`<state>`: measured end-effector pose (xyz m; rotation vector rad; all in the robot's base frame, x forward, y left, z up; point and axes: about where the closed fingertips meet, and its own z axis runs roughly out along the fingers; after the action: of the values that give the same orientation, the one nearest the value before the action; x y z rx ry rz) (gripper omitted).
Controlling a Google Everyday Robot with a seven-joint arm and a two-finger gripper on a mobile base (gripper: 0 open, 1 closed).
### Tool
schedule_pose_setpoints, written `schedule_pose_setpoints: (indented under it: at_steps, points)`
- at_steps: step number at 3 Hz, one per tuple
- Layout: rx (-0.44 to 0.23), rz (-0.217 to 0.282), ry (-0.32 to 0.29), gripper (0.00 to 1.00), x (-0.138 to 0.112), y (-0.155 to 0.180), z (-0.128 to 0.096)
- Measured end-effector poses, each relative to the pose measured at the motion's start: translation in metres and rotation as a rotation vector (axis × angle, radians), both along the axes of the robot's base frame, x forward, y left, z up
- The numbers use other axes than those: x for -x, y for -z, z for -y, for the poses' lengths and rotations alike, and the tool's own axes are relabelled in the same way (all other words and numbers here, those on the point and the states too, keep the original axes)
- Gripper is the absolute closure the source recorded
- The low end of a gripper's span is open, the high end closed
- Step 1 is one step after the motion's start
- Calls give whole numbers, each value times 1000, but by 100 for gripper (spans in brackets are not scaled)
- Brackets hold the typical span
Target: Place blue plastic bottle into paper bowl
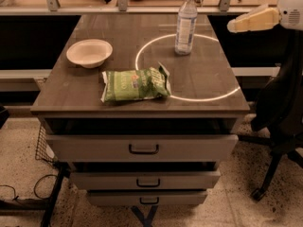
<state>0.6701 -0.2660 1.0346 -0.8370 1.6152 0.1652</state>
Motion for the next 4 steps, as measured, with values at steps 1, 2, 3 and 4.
schedule_pose_setpoints:
  at_steps: [1, 2, 3, 4]
  points:
    - [-46, 9, -15, 0, -5, 0, -10]
    - [-49, 7, -19, 0, -6, 2, -12]
    - [-104, 2, -57, 0, -11, 17, -37]
    - [-179, -14, -80, 0, -25, 42, -59]
